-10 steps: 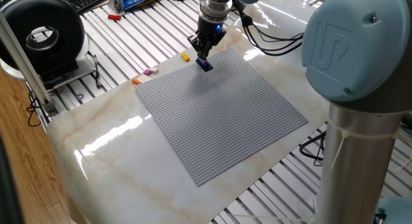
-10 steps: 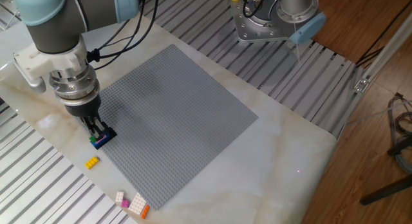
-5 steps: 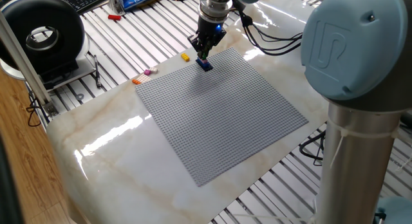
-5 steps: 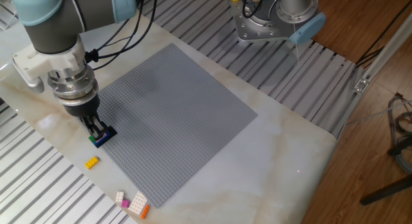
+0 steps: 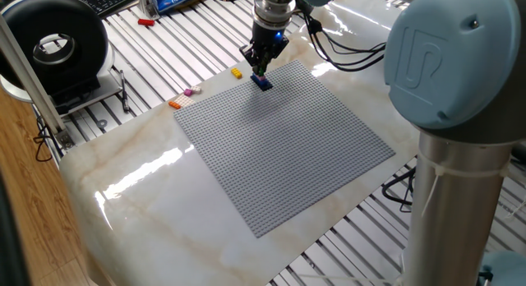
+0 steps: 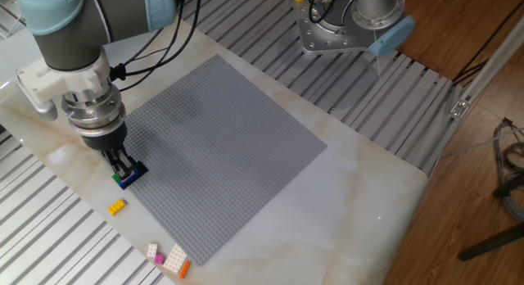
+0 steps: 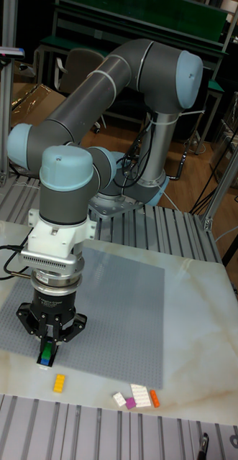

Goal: Stack small Lego blocks one on top of the other

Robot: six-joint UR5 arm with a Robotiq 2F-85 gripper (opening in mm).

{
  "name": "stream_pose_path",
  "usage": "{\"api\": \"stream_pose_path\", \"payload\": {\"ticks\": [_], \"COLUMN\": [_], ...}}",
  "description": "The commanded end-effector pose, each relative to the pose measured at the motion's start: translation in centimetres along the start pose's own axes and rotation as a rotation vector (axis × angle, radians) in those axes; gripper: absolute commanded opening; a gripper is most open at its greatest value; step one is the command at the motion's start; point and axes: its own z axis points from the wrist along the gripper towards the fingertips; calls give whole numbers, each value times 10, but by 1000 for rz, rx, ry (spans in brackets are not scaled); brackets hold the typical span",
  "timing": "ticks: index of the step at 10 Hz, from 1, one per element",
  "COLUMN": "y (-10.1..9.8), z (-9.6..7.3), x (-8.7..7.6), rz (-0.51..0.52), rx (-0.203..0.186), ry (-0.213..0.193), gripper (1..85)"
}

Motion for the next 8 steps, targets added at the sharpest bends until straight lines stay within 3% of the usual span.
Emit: {"api": "stream_pose_path", "payload": {"ticks": [1,2,3,6,7,8], "y": [-11,-10,-9,-8,-9,-5], "z": [-25,-25,-21,-20,-20,-20], "x": [17,11,8,4,4,3], "rz": [-63,-51,-58,-105,-96,-52], "rx": [-25,-22,-2,3,8,3], "ry": [87,73,68,57,61,59], "gripper": [217,217,247,363,327,220]}}
